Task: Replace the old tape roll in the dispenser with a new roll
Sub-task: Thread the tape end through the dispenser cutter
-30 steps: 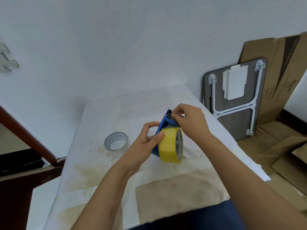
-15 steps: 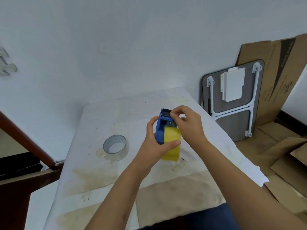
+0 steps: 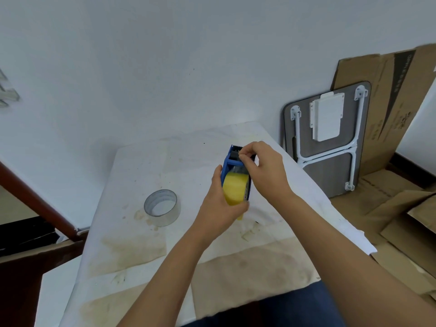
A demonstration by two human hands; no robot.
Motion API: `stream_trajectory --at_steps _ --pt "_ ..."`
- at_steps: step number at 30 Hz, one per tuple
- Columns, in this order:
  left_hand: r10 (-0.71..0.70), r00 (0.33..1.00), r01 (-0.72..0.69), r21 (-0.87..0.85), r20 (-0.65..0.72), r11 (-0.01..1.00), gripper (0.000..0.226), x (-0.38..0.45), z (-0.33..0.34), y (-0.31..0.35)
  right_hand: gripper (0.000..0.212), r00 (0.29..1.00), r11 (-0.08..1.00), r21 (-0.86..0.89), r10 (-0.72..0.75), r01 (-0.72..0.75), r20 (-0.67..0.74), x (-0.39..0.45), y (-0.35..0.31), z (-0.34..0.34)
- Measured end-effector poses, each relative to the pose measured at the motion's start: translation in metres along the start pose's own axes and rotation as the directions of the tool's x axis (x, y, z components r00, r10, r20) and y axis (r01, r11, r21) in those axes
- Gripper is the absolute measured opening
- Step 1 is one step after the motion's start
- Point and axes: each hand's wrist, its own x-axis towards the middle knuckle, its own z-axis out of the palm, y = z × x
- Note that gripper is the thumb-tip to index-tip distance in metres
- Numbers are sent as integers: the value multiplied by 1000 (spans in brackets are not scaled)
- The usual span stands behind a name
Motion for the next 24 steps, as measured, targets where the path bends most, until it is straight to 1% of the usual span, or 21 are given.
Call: stream_trajectory --at_steps 2,4,6,11,15,20,22,24 --pt "-12 1000 12 18 14 1000 76 1 -4 -2 8 999 999 -34 -7 8 32 2 -1 -2" --pt "-42 997 43 -12 64 999 70 0 -9 -2 9 998 998 -58 -10 14 65 6 -3 -5" --pt "-47 994 53 -52 103 997 69 -1 -14 -2 10 994 995 -96 -20 30 105 11 -4 -8" --pt "-61 989 75 -103 133 992 67 0 -20 -6 14 980 976 -197 -49 88 195 16 -8 -12" --pt "-47 989 55 -56 142 997 60 -2 -20 -3 15 972 960 -256 -55 115 228 18 -7 -12" --pt "-66 990 75 -68 125 995 48 -2 -24 -3 17 963 958 -274 -6 82 268 24 -12 -21" --pt "-84 987 96 -82 136 992 47 -3 -27 -2 17 957 963 -261 11 68 291 24 -12 -21" --pt "-95 986 107 -85 136 991 43 -3 -30 0 17 956 976 -218 60 5 288 24 -9 -19"
